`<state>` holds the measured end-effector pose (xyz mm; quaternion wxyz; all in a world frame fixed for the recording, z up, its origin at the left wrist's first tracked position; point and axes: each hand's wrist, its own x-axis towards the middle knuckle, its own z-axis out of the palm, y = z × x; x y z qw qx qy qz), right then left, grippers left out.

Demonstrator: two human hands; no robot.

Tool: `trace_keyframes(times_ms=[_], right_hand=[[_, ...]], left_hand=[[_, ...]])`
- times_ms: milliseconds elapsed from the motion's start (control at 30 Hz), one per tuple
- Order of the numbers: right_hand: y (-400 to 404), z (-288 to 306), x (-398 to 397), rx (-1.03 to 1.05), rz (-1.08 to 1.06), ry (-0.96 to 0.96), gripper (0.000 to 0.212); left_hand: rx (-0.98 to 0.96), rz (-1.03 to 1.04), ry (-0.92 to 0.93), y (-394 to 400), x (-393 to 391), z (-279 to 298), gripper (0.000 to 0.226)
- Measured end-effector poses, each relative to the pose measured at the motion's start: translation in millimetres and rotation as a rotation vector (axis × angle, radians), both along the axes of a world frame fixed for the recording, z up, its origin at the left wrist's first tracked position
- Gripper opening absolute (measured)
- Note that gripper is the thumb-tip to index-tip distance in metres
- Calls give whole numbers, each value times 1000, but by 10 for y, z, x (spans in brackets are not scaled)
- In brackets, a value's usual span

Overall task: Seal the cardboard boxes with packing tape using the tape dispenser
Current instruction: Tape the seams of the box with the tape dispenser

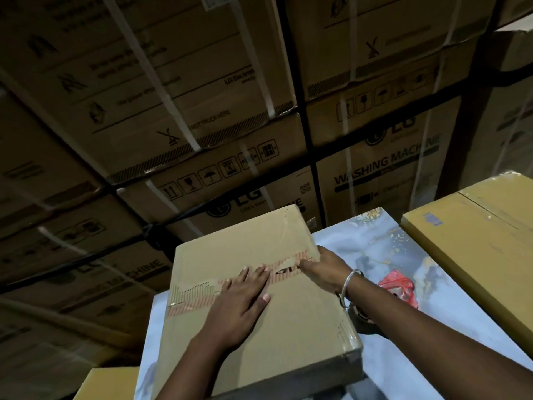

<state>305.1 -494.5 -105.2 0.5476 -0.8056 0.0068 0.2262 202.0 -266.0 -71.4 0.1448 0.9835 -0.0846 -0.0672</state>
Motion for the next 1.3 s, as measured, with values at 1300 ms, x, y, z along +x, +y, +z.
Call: trace_keyframes(times_ms=[1300], right_hand=[[1218,430,-1125,-930,388,-473,79]], left_hand=[[-710,625,-212,1067,-1137,-248,75]])
